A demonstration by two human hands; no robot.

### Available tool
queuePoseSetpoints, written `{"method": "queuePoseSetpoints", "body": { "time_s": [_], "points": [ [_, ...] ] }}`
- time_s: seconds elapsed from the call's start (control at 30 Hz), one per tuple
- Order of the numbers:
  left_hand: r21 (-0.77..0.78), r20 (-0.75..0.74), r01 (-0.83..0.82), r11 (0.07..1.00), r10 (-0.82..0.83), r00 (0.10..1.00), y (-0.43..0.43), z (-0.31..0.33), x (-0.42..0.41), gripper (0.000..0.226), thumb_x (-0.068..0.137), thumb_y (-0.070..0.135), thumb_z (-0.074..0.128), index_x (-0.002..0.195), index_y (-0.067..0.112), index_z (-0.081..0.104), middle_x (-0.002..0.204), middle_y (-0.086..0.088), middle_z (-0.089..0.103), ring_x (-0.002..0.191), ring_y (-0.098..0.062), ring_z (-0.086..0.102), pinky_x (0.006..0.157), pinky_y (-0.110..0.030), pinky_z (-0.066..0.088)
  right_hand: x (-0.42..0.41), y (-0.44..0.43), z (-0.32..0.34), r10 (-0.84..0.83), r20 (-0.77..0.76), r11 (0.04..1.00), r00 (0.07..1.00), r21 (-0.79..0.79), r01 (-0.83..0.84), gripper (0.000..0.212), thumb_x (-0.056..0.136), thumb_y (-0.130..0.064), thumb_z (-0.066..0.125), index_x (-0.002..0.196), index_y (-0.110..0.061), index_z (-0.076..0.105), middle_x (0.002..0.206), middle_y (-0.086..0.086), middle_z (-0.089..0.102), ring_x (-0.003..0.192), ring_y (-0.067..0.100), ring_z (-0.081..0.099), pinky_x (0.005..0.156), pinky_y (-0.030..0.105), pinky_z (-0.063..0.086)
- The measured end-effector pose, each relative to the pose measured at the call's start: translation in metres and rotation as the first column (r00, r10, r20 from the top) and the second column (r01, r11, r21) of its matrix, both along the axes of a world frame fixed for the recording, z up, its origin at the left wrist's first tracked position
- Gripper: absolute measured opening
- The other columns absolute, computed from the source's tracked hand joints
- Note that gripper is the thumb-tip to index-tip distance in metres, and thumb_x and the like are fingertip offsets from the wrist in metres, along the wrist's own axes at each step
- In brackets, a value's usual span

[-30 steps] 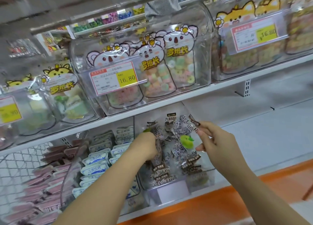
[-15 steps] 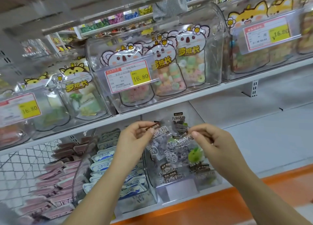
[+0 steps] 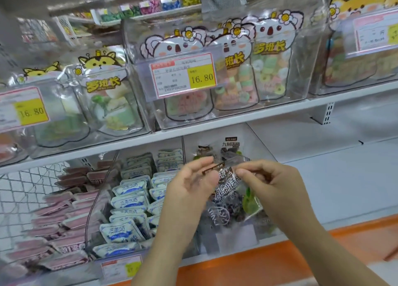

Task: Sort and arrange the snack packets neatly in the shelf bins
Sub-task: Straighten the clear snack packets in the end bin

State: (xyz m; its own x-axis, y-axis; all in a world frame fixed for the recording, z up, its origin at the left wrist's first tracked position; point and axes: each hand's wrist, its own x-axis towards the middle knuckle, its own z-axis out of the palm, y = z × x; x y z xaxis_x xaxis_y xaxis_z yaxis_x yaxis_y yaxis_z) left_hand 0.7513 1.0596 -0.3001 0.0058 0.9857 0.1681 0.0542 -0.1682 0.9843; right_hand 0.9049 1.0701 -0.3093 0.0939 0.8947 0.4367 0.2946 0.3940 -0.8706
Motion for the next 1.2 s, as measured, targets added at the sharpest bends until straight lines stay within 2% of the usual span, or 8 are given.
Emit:
{"method": "queuePoseSetpoints", "body": {
  "time_s": [0.13, 0.3, 0.4, 0.53, 0.67, 0.77, 0.93, 1.2],
  "points": [
    [0.034, -0.121, -0.071, 0.997, 0.075, 0.99, 0.0, 0.002, -0.006, 0.019, 0.074, 0.029, 0.073, 0.089, 0.037, 0.065, 0.082, 0.017, 0.07, 0.067, -0.004, 0.065, 0.053, -0.009, 0.046, -0.016, 0.002, 0.009, -0.003, -0.106, 1.0, 0.994, 0.008, 0.004, 0.015, 0.077, -0.011, 0.072, 0.07, -0.024, 0.069, 0.038, -0.01, 0.048, 0.035, 0.002, 0.042, 0.04, 0.005, 0.03],
    [0.206, -0.061, -0.352, 0.913, 0.37, 0.927, 0.006, -0.002, -0.031, 0.017, 0.084, 0.021, 0.065, 0.083, 0.037, 0.065, 0.075, 0.022, 0.068, 0.071, 0.007, 0.061, 0.059, -0.003, 0.041, -0.026, 0.019, 0.018, 0.069, -0.104, 0.997, 0.992, -0.015, -0.071, 0.013, 0.08, -0.012, 0.069, 0.082, -0.024, 0.068, 0.069, 0.001, 0.069, 0.062, 0.015, 0.064, 0.06, 0.017, 0.053],
    [0.246, 0.084, -0.561, 0.79, 0.56, 0.824, 0.01, -0.006, -0.048, 0.014, 0.087, 0.022, 0.062, 0.089, 0.035, 0.064, 0.074, 0.016, 0.067, 0.068, 0.007, 0.059, 0.059, -0.004, 0.042, -0.017, 0.045, 0.009, 0.062, 0.216, 0.988, 0.974, -0.152, -0.029, 0.013, 0.085, -0.011, 0.065, 0.083, -0.023, 0.069, 0.079, -0.001, 0.071, 0.062, 0.001, 0.061, 0.062, 0.008, 0.047],
    [0.225, 0.162, -0.651, 0.725, 0.631, 0.759, 0.016, -0.014, -0.058, 0.015, 0.088, 0.023, 0.061, 0.093, 0.037, 0.062, 0.076, 0.02, 0.065, 0.063, 0.006, 0.057, 0.056, -0.007, 0.042, -0.014, 0.077, -0.006, 0.335, 0.616, 0.917, 0.713, -0.387, -0.097, 0.013, 0.09, -0.02, 0.06, 0.096, -0.018, 0.072, 0.09, -0.009, 0.069, 0.074, -0.003, 0.059, 0.06, 0.001, 0.039],
    [0.229, 0.151, -0.633, 0.74, 0.615, 0.774, 0.015, -0.015, -0.058, 0.013, 0.089, 0.018, 0.061, 0.099, 0.026, 0.062, 0.068, 0.033, 0.063, 0.054, 0.006, 0.054, 0.047, -0.006, 0.041, -0.025, 0.099, -0.008, 0.564, 0.749, 0.821, 0.348, -0.556, -0.133, 0.02, 0.093, -0.02, 0.055, 0.09, -0.01, 0.071, 0.068, -0.026, 0.054, 0.057, -0.021, 0.05, 0.057, 0.006, 0.032],
    [0.23, 0.134, -0.619, 0.751, 0.606, 0.784, 0.015, -0.016, -0.058, 0.013, 0.089, 0.02, 0.059, 0.101, 0.023, 0.064, 0.068, 0.033, 0.062, 0.051, 0.002, 0.051, 0.043, -0.009, 0.038, -0.031, 0.111, -0.009, 0.599, 0.772, 0.799, 0.21, -0.593, -0.099, 0.023, 0.094, -0.016, 0.05, 0.107, -0.012, 0.069, 0.096, -0.012, 0.068, 0.086, -0.003, 0.062, 0.077, 0.02, 0.046],
    [0.229, 0.137, -0.608, 0.76, 0.593, 0.793, 0.019, -0.018, -0.06, 0.016, 0.089, 0.02, 0.06, 0.103, 0.018, 0.066, 0.069, 0.026, 0.064, 0.055, 0.004, 0.054, 0.047, -0.007, 0.041, -0.031, 0.113, -0.02, 0.473, 0.864, 0.88, 0.175, -0.472, -0.048, 0.042, 0.09, -0.01, 0.05, 0.131, -0.02, 0.048, 0.123, 0.006, 0.06, 0.109, 0.023, 0.056, 0.086, 0.028, 0.041],
    [0.212, 0.155, -0.595, 0.775, 0.574, 0.804, 0.022, -0.02, -0.059, 0.013, 0.089, 0.019, 0.06, 0.1, 0.024, 0.064, 0.068, 0.033, 0.062, 0.054, 0.006, 0.053, 0.048, -0.007, 0.041, -0.023, 0.121, -0.022, 0.538, 0.806, 0.843, 0.246, -0.516, -0.152, 0.011, 0.084, -0.008, 0.056, 0.085, -0.018, 0.06, 0.091, -0.004, 0.063, 0.082, 0.011, 0.057, 0.075, 0.024, 0.042]
  ]
}}
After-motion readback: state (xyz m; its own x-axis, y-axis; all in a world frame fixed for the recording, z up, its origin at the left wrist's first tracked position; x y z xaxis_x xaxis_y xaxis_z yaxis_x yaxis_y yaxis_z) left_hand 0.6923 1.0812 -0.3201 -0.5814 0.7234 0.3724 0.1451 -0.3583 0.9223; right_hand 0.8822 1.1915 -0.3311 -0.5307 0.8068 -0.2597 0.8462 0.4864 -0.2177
